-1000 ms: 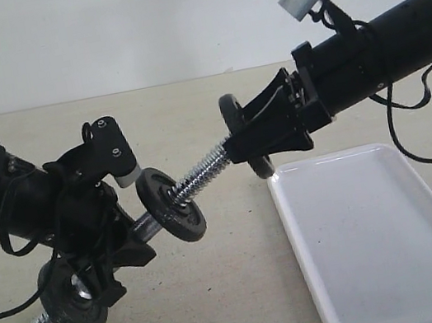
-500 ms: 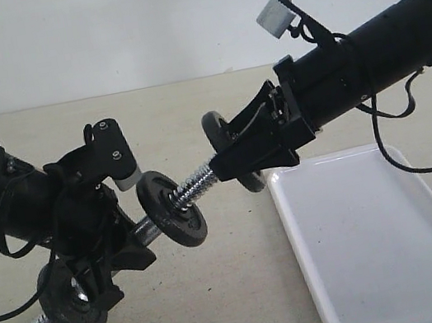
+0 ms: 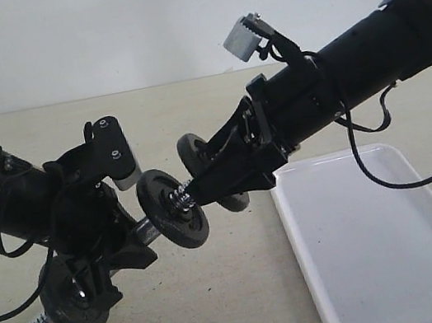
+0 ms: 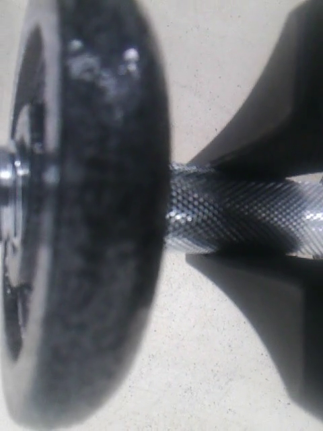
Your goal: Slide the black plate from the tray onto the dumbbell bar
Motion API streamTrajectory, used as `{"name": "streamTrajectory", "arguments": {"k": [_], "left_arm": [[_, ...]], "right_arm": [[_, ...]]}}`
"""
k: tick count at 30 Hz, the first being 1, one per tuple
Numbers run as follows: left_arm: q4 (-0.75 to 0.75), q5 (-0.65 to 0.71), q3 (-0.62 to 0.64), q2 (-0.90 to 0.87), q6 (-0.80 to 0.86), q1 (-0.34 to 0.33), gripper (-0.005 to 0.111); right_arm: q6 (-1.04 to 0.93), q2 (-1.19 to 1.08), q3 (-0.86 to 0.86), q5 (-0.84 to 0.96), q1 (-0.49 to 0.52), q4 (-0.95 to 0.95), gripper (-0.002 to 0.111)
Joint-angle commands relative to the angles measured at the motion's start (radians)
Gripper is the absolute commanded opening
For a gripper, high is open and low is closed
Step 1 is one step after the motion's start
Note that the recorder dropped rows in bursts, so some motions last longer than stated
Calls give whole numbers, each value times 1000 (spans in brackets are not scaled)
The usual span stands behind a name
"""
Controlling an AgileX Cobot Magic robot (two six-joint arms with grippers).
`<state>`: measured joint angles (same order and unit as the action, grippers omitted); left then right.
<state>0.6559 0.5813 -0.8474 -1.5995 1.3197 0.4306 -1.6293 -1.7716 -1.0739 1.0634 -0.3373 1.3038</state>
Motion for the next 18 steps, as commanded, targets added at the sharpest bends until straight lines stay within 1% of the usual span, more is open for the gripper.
{"name": "streamTrajectory", "arguments": {"k": [1, 6, 8, 10, 12, 15, 17, 18], "left_arm": [[125, -106, -31, 34, -37, 0, 4], [125, -106, -31, 34, -37, 0, 4], [125, -106, -31, 34, -37, 0, 4], [125, -108, -31, 34, -37, 0, 4], [125, -108, -31, 34, -37, 0, 4], [132, -108, -31, 34, -37, 0, 4], [132, -110, -31, 34, -37, 0, 4], [132, -110, -31, 34, -37, 0, 4]], "right_arm": [[59, 17, -10, 153, -23, 80, 0], [59, 17, -10, 158, -23, 80, 0], [59, 17, -10, 158, -23, 80, 4], [57, 17, -10, 158, -23, 80, 12], [57, 17, -10, 158, -23, 80, 26], [57, 17, -10, 158, -23, 80, 50], [57, 17, -10, 141, -23, 80, 61], [57, 17, -10, 127, -23, 80, 65]]}}
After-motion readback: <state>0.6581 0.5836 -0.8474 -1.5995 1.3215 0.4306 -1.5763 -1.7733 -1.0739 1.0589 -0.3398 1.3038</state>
